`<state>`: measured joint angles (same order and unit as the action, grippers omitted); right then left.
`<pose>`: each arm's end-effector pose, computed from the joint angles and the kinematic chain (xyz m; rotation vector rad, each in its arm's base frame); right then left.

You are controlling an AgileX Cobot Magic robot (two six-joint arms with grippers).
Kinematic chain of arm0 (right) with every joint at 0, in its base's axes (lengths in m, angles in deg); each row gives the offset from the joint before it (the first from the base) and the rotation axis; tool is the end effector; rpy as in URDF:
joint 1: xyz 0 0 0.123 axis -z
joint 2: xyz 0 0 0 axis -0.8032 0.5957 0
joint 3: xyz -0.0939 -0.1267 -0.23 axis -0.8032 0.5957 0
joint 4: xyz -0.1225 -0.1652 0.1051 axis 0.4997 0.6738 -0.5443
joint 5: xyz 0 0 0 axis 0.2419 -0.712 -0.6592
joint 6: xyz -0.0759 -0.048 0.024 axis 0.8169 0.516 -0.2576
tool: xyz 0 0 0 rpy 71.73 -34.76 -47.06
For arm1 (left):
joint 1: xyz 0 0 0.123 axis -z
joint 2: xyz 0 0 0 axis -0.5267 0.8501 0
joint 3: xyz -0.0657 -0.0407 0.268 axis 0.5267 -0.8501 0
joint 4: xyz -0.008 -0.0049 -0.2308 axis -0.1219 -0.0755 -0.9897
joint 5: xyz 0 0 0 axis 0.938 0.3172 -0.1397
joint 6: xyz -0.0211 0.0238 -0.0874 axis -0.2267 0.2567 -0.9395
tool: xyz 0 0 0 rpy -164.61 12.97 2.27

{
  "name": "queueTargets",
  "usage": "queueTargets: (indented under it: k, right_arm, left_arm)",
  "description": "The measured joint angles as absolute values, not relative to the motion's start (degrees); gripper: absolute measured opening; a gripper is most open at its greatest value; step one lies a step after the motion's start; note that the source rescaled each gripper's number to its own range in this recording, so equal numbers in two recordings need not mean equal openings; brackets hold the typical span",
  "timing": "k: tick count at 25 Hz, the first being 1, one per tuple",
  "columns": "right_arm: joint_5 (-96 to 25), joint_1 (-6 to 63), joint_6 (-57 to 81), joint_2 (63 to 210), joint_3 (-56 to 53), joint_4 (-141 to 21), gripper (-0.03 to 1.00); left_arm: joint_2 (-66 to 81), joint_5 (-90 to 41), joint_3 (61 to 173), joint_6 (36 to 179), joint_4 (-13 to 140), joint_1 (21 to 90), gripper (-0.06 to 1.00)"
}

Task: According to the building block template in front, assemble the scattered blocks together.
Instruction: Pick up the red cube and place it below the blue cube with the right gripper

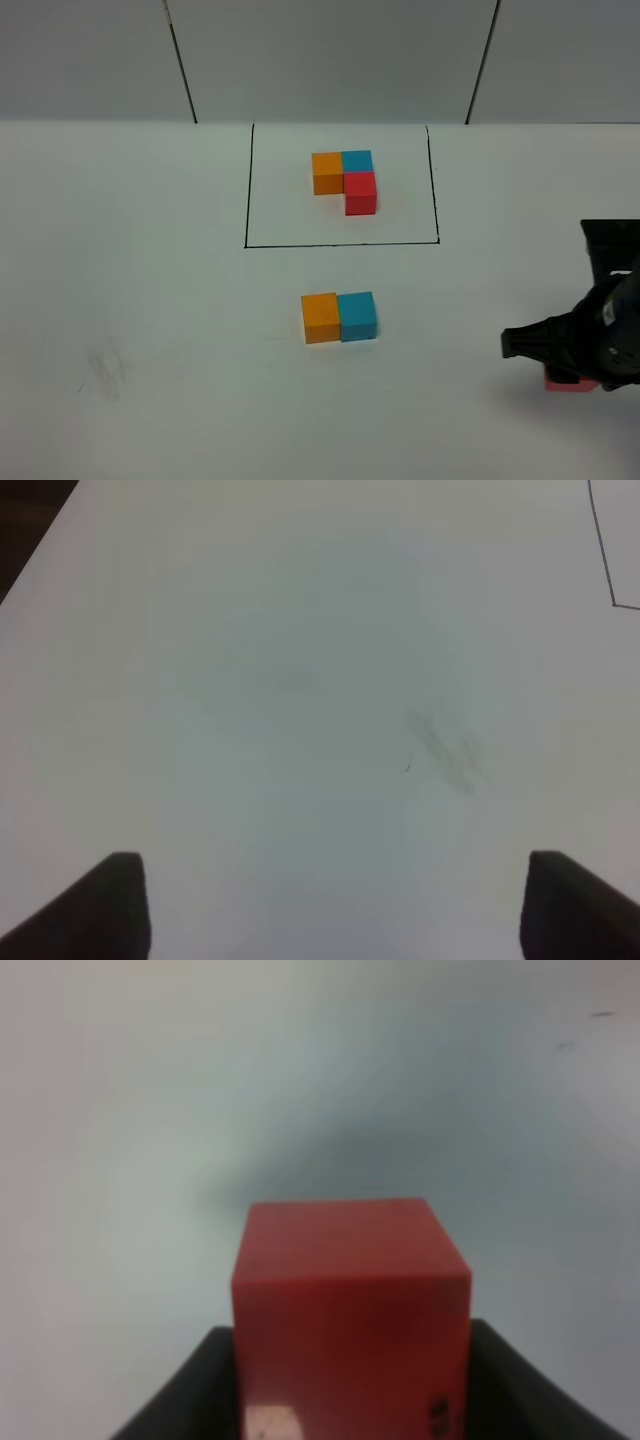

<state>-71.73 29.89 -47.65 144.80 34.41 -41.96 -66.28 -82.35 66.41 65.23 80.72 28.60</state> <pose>0.2097 0.0790 0.2096 0.1793 2.8813 -0.0113 -0.0184 0.0044 0.2666 -0.2025 2.0415 0.0260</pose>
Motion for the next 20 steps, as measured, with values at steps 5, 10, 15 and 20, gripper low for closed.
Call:
queueTargets:
  k: [5,10,15,20]
  right_arm:
    - [-71.93,23.26,-52.43,151.70,32.16,-45.36,0.25]
    - [-73.78,16.42,-56.45,160.59,23.99,-46.73,0.25]
    - [-78.87,11.58,-62.94,169.38,14.51,-44.45,0.25]
    - [-77.12,7.40,-65.74,174.87,9.00,-39.91,0.25]
  left_arm:
    - [-66.28,-82.35,66.41,65.23,80.72,28.60,0.65]
    - [-66.28,-82.35,66.41,65.23,80.72,28.60,0.65]
    - [-66.28,-82.35,66.41,65.23,80.72,28.60,0.65]
    - [-66.28,-82.35,66.41,65.23,80.72,28.60,0.65]
